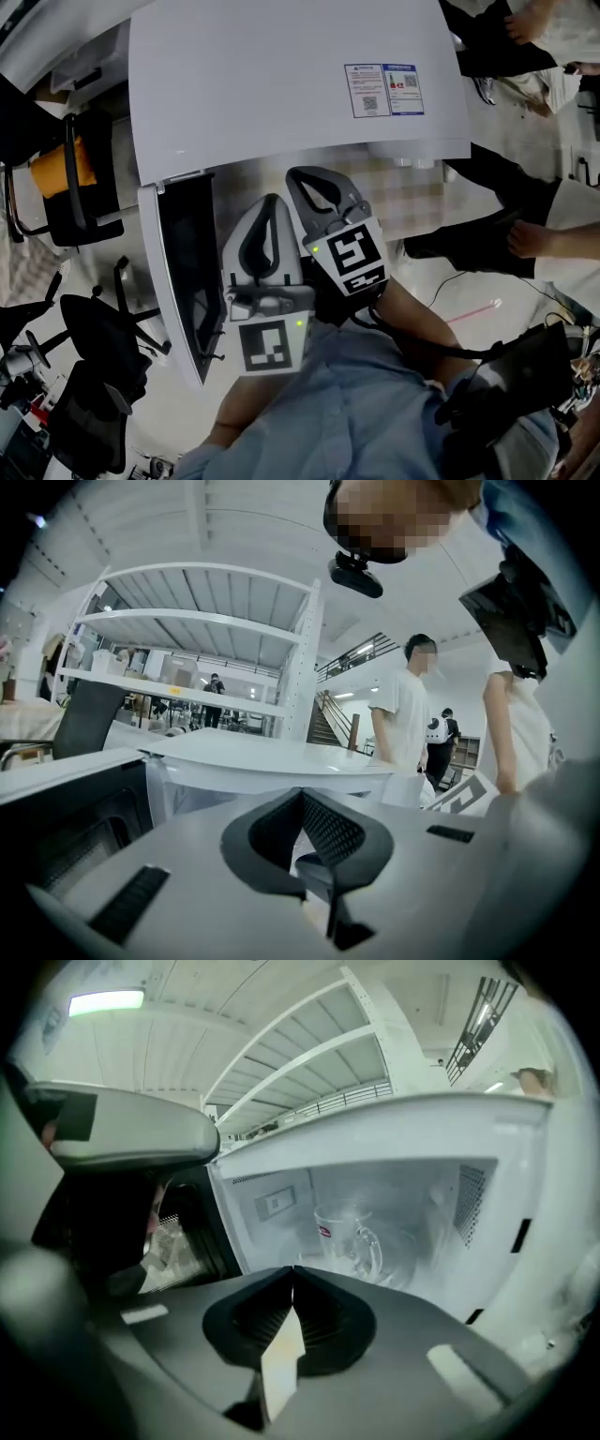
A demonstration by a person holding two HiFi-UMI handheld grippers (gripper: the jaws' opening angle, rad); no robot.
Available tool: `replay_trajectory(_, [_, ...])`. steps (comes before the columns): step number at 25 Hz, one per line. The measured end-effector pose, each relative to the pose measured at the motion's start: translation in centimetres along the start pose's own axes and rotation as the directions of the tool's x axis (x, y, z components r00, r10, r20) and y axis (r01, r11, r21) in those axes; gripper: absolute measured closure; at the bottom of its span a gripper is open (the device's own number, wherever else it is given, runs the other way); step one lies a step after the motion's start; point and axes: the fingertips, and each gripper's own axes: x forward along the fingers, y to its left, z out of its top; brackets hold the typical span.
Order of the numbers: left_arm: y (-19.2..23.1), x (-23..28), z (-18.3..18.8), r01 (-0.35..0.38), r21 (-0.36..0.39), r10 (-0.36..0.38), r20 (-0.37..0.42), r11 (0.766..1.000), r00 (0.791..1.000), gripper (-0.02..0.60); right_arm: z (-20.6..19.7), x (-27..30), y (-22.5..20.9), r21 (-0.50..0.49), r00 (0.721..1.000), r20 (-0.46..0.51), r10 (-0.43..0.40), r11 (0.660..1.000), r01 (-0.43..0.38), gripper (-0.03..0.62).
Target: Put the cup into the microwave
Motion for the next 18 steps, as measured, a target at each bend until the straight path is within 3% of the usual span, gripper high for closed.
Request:
replay_trajectory(9, [-3.7,-6.0,6.0,-0.011,0.046,0.005,0.131,0.999,0.991,0.575,6.0,-11.0,2.7,0.014,0.987,0.153,-0.049,0.999,0.048,0.592])
replay_trajectory(18, [-6.9,-9.3,10.4,0.007,0.131,-0.031,0.187,0.991,0.982,0.575,12.4,-19.1,4.3,-0.062,0.929,0.337,-0.149,0.982,0.18,0.592])
